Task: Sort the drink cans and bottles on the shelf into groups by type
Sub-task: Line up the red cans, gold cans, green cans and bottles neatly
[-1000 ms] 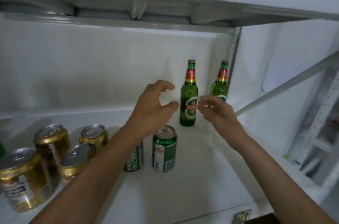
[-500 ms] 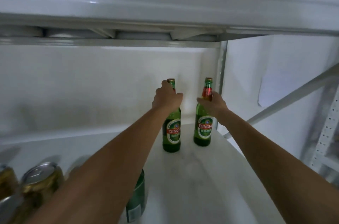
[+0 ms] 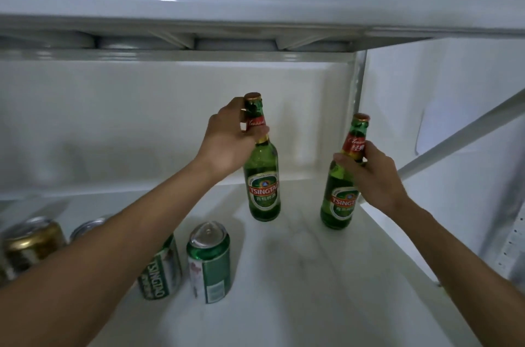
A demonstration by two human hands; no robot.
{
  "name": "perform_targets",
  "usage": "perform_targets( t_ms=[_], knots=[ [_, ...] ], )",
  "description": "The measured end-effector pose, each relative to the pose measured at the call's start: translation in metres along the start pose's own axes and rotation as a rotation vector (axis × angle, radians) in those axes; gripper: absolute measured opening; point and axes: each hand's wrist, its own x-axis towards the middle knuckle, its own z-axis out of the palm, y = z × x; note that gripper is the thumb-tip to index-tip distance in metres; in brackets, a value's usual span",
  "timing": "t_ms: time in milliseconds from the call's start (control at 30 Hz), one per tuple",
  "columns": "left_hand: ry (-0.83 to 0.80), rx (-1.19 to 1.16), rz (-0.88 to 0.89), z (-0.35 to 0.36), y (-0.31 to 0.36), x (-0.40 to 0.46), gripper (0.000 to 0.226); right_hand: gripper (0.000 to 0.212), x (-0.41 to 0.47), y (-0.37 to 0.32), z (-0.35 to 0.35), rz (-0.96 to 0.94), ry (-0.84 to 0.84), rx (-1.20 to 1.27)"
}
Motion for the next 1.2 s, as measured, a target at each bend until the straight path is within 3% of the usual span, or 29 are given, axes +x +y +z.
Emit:
perform_targets(
  t_ms=[300,533,767,1200],
  knots=[
    [-0.108,-0.128,0.033,-0.013,0.025,-0.058,0.039,0.027,-0.078,-0.046,-0.035,-0.027,-0.003,0.038],
    [-0.092,-0.141,0.015,-0.005,0.048,-0.097,0.045,0.029,-0.111,-0.047,-0.059,-0.043,-0.047,0.04],
    [-0.035,-0.051,-0.041,0.005,0.068,-0.129,0.036,0.028,-0.123,-0.041,-0.072,-0.06,-0.121,0.049],
    [-0.015,0.085,-0.098,0.019,0.07,-0.134,0.042,0.032,-0.12,-0.05,-0.042,-0.048,-0.227,0.018]
  ],
)
